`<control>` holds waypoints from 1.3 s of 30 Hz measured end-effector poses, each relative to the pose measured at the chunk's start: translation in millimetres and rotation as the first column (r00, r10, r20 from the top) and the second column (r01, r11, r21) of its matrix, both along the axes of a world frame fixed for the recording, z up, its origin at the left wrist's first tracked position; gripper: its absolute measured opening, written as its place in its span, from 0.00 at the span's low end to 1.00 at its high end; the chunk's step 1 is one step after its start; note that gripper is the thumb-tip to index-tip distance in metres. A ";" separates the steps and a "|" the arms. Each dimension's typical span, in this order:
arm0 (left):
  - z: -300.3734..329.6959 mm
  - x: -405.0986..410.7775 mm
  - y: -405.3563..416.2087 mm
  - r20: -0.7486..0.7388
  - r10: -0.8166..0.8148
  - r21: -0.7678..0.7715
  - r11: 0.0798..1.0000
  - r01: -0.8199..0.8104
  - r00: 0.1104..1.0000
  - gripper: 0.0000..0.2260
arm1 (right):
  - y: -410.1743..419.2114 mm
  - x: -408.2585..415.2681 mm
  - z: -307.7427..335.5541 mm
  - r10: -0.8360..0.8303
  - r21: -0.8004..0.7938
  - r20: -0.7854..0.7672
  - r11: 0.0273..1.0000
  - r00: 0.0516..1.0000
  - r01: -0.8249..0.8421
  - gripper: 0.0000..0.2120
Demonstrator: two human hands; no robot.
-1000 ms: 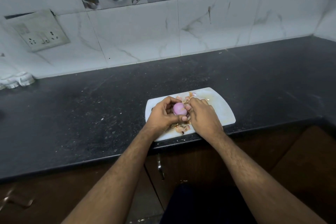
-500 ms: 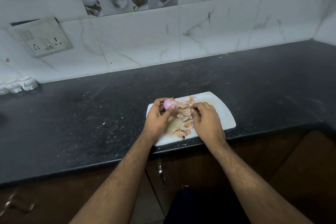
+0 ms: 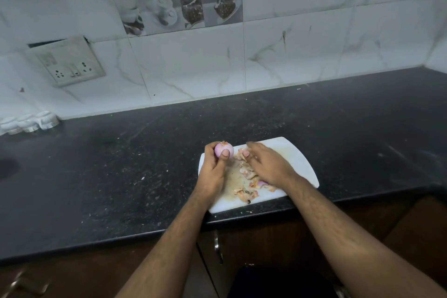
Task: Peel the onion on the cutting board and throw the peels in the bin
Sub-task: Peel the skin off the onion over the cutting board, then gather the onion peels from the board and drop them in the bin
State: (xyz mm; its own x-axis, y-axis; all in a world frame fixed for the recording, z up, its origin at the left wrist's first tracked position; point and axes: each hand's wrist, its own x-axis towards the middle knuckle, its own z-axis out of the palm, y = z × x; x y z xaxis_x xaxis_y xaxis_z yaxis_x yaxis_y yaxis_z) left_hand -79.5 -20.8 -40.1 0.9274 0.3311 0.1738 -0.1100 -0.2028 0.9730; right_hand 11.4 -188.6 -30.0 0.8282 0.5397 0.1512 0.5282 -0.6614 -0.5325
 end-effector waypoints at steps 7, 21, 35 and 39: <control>-2.9 9.0 17.9 0.068 0.054 -0.048 0.998 -0.051 0.996 0.18 | -0.3 -20.4 -0.3 0.261 0.274 -0.190 0.940 0.946 -0.204 0.29; -0.1 9.6 13.1 0.054 0.077 0.010 0.997 -0.078 0.996 0.14 | 57.1 -41.6 8.3 -0.144 0.477 -0.280 0.837 0.949 0.268 0.27; -4.9 12.8 5.7 -0.012 0.018 0.108 0.994 -0.016 1.000 0.23 | 13.4 -26.4 15.1 -0.147 0.366 -0.328 0.891 0.933 0.269 0.34; 0.6 9.9 3.1 -0.011 0.033 0.161 0.987 -0.031 0.999 0.14 | 30.3 -38.4 18.3 0.040 0.441 -0.480 0.874 0.877 0.202 0.34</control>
State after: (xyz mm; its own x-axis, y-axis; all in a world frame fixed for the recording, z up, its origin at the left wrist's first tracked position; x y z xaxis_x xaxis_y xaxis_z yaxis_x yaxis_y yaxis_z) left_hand -69.6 -17.7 -39.5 0.9195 0.3296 0.2144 -0.0877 -0.3597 0.9289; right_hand -27.0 -158.3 -11.7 0.9011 0.4314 -0.0444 0.0967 -0.2997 -0.9491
